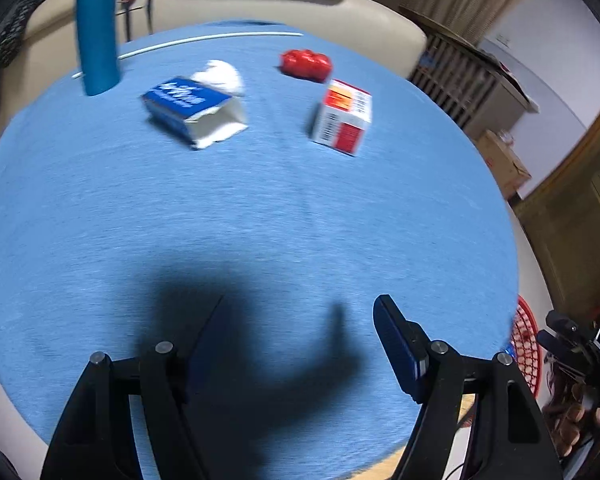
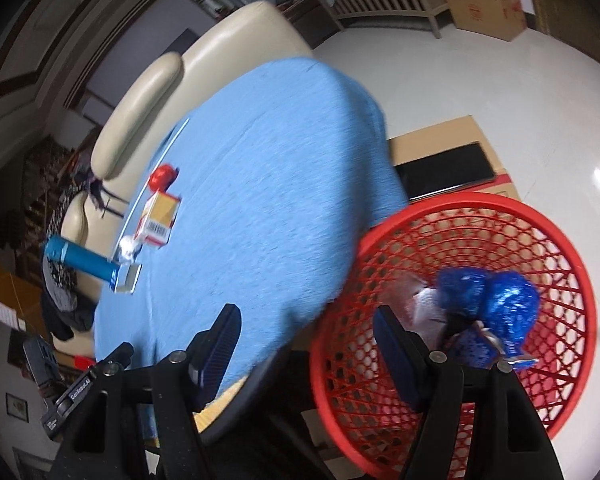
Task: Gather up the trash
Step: 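Move both tools back over the table toward the remaining boxes, then grasp the red-and-white medicine box with the right tool, then grasp the blue toothpaste box with the left tool while the right tool holds the medicine box, then carry the medicine box and toothpaste box over the red basket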
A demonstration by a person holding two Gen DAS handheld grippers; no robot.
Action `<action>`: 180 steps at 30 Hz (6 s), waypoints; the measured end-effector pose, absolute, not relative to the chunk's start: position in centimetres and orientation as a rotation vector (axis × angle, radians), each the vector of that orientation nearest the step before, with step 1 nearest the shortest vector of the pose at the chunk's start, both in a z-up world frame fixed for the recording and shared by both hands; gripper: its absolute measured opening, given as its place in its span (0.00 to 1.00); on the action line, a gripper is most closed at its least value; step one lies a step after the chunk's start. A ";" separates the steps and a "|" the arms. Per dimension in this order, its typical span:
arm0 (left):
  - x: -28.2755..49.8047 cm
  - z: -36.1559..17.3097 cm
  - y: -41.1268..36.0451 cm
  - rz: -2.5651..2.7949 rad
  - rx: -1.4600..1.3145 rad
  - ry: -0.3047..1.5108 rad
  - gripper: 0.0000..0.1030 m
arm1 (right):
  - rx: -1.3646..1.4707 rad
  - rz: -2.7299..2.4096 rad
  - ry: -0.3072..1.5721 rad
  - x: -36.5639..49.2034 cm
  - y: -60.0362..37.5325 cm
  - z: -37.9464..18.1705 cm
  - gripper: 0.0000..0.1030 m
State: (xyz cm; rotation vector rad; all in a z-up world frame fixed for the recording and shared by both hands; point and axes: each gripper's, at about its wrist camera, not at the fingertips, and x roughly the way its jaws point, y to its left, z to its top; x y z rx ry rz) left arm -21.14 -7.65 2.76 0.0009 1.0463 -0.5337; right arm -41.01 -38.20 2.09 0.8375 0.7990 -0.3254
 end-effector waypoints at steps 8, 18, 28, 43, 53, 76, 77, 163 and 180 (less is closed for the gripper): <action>-19.3 2.9 -3.5 -0.440 -0.058 1.005 0.73 | 0.754 -0.295 0.858 -37.0 -35.1 2.9 0.70; -18.1 1.6 0.2 -0.369 -0.121 0.996 0.73 | 0.627 -0.241 0.925 -30.6 -30.3 4.0 0.70; -18.2 1.8 1.0 -0.343 -0.093 0.955 0.73 | 0.472 -0.178 0.942 -23.2 -25.2 5.1 0.70; -18.7 1.0 0.1 -0.340 -0.020 0.917 0.84 | 0.373 -0.231 0.913 -12.9 -23.7 3.8 0.70; -17.9 1.1 0.1 -0.344 -0.011 0.930 0.86 | 0.339 -0.284 0.897 -6.6 -23.5 3.1 0.70; -3.0 3.6 -8.9 -0.155 -0.094 0.966 0.86 | 0.388 -0.126 0.854 -13.0 -25.8 2.6 0.48; -2.3 2.9 -9.5 -0.142 -0.070 0.988 0.86 | 0.398 -0.126 0.853 -13.2 -25.8 2.6 0.48; -22.0 8.8 -8.0 -0.492 0.202 0.807 0.58 | 0.466 -0.152 0.681 -30.2 -25.6 8.7 0.48; -24.2 9.1 -12.2 -0.552 0.301 0.790 0.58 | 0.550 -0.208 0.657 -33.6 -29.9 7.6 0.48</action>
